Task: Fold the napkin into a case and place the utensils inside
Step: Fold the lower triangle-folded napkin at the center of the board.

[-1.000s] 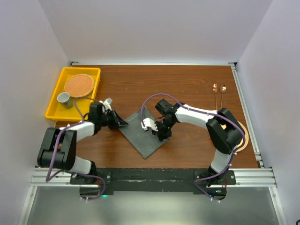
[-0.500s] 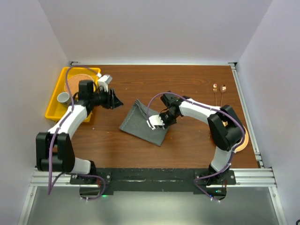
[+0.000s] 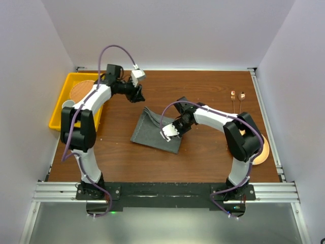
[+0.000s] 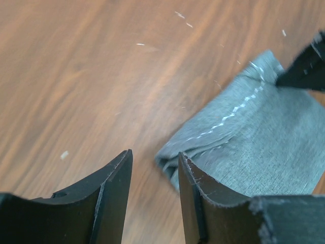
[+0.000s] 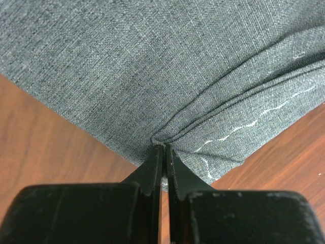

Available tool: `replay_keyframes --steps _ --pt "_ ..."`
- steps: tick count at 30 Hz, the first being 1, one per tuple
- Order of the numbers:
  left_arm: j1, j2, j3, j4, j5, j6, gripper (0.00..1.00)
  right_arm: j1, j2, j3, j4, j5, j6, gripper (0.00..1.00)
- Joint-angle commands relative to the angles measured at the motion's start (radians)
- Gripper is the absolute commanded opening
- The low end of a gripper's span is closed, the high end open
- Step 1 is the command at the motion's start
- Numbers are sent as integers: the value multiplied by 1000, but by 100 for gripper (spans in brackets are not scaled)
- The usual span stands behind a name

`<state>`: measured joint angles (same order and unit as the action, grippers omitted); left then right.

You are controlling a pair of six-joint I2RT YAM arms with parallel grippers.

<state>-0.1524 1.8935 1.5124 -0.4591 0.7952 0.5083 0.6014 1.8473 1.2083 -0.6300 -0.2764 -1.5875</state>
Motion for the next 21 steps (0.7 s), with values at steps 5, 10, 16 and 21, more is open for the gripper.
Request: replay_keyframes --steps 5,10,16,21 --pt "-64 96 108 -170 -14 229 46 -11 50 39 -16 31 -8 0" --pt "-75 118 79 -167 -65 263 46 -12 62 63 -33 28 -8 0" --pt "-82 145 95 -170 -79 298 39 -14 73 89 -51 31 -2 0" --pt "-85 157 108 -222 -80 354 35 -17 84 125 -69 20 18 0"
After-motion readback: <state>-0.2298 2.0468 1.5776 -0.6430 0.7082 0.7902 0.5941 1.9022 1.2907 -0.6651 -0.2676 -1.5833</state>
